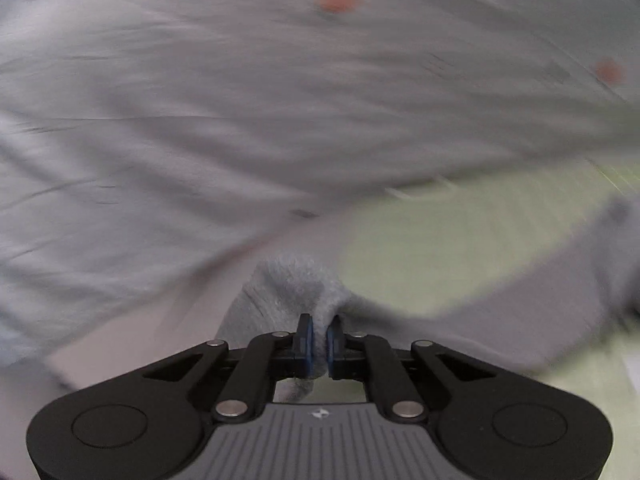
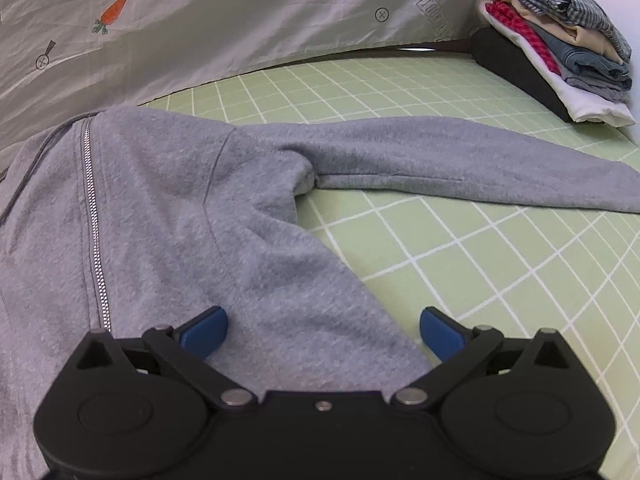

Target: Fold clothes

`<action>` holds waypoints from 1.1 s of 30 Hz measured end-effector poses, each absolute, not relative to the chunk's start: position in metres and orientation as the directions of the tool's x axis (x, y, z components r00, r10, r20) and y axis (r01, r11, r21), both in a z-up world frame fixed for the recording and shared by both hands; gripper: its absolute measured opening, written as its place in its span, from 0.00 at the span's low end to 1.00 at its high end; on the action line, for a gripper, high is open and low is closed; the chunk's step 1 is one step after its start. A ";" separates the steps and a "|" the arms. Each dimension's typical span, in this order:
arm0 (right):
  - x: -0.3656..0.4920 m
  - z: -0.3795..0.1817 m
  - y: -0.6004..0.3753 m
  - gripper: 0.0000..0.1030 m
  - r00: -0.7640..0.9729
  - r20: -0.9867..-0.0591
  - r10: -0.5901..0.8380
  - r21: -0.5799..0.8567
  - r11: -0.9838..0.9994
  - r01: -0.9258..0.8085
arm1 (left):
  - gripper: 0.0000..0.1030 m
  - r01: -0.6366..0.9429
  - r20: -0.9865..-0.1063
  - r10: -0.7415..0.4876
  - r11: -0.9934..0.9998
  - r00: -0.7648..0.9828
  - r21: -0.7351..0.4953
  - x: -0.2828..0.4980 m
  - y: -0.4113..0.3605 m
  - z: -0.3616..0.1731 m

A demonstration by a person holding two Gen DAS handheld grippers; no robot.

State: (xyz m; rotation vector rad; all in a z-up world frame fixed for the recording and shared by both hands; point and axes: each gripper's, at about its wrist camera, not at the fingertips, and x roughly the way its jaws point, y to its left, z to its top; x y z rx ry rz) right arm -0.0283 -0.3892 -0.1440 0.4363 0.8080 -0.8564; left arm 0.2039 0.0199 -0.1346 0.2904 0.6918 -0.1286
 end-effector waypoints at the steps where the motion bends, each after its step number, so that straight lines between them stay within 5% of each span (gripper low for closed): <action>1: -0.028 -0.144 -0.390 1.00 0.394 -0.775 -0.494 0.028 0.597 0.802 | 0.11 0.267 -0.663 -0.047 0.935 0.748 0.234 0.203 0.007 -0.141; 4: -0.027 -0.145 -0.391 1.00 0.397 -0.773 -0.495 0.028 0.599 0.800 | 0.17 0.376 -0.720 -0.089 0.893 0.688 0.248 0.200 -0.023 -0.163; 8: -0.026 -0.146 -0.391 1.00 0.399 -0.770 -0.498 0.026 0.600 0.800 | 0.32 0.272 -0.738 -0.065 0.948 0.672 0.165 0.207 0.001 -0.163; 11: -0.024 -0.147 -0.391 1.00 0.399 -0.764 -0.507 0.023 0.597 0.802 | 0.51 0.189 -0.751 -0.049 0.977 0.658 0.102 0.212 0.018 -0.163; 13: -0.023 -0.148 -0.390 1.00 0.399 -0.759 -0.514 0.019 0.596 0.803 | 0.76 0.132 -0.761 -0.040 0.989 0.648 0.060 0.215 0.030 -0.162; 23: -0.021 -0.149 -0.390 1.00 0.402 -0.751 -0.523 0.013 0.598 0.801 | 0.76 -0.092 -0.794 0.001 0.993 0.608 -0.069 0.231 0.073 -0.165; 26: -0.021 -0.149 -0.389 1.00 0.404 -0.750 -0.524 0.013 0.599 0.801 | 0.68 -0.100 -0.782 0.011 0.993 0.624 -0.066 0.233 0.071 -0.165; 28: -0.021 -0.150 -0.388 1.00 0.406 -0.745 -0.528 0.012 0.598 0.801 | 0.33 -0.092 -0.771 0.021 0.995 0.636 -0.049 0.232 0.067 -0.165; 30: -0.021 -0.150 -0.387 1.00 0.408 -0.742 -0.532 0.012 0.598 0.802 | 0.12 -0.084 -0.766 0.027 0.996 0.643 -0.036 0.229 0.067 -0.164; 33: -0.022 -0.150 -0.387 1.00 0.410 -0.740 -0.534 0.012 0.598 0.801 | 0.06 -0.141 -0.756 0.077 0.990 0.651 -0.021 0.224 0.089 -0.157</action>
